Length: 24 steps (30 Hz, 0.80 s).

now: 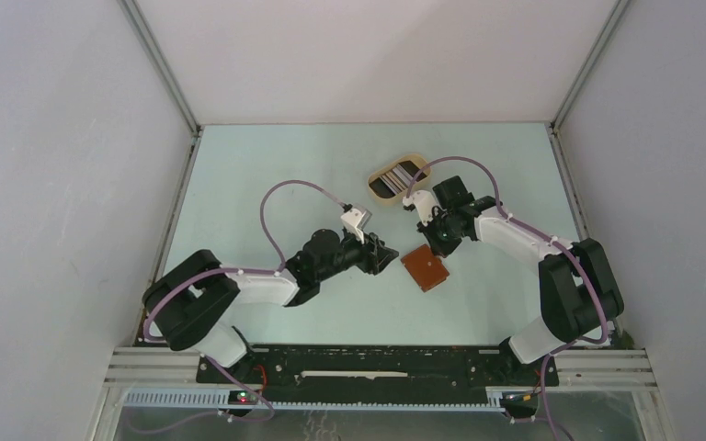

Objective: Put the credit cards into the card holder
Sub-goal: Close the card holder at the center of the board.

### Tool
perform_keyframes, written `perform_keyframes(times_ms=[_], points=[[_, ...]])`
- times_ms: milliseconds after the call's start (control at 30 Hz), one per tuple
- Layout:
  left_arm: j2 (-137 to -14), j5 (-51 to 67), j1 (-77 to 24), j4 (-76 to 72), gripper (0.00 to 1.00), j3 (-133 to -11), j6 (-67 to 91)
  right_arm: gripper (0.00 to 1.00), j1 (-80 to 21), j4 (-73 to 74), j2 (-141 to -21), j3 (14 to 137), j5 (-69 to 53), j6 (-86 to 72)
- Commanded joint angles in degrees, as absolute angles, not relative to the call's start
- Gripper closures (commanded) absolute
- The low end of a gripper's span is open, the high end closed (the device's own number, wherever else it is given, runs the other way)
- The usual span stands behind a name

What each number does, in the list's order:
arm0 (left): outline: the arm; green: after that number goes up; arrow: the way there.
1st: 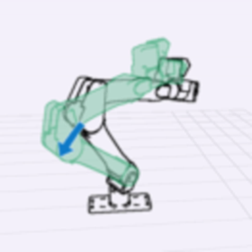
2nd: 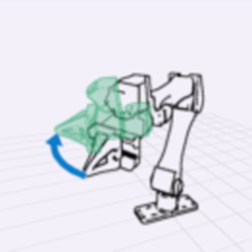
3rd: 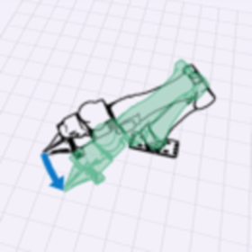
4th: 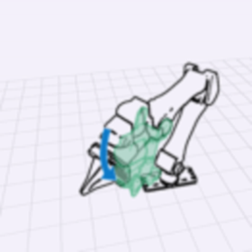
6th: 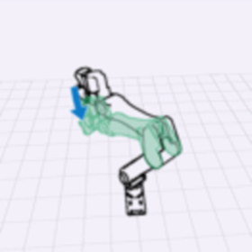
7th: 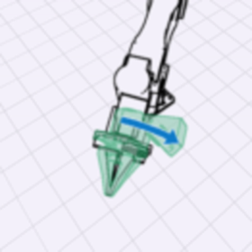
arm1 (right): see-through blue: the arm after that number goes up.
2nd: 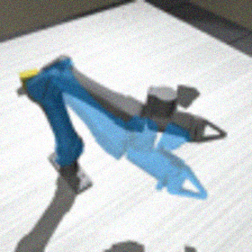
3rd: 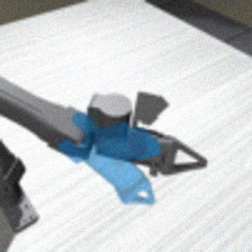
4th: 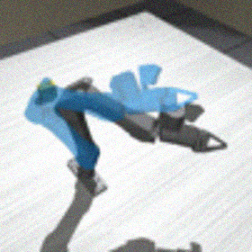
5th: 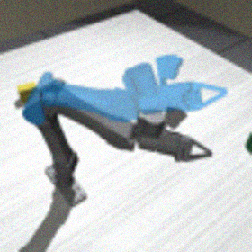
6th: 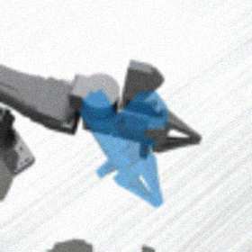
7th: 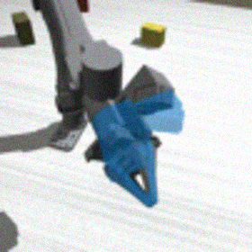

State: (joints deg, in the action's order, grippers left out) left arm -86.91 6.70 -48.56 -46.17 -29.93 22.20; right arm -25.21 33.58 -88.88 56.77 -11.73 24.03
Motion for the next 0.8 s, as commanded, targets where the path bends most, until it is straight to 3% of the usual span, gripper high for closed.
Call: perform_keyframes(times_ms=[0, 233, 367, 767], points=[[-88.3, 8.5, -48.4, -46.8, 0.47, -33.9, 23.0, 1.0, -24.8, 34.6, -89.0, 59.2, -13.1, 24.7], [-95.3, 15.0, -48.3, -47.6, 0.61, -38.8, 27.7, 1.0, -24.1, 35.0, -89.2, 59.4, -13.9, 24.8], [-101.0, 18.3, -48.3, -51.6, 0.74, -41.9, 32.8, 1.0, -23.6, 35.2, -89.0, 59.5, -14.7, 24.8], [-110.3, 19.0, -48.3, -49.5, 0.89, -48.4, 39.0, 1.0, -21.8, 36.0, -88.9, 59.5, -17.4, 25.4]])
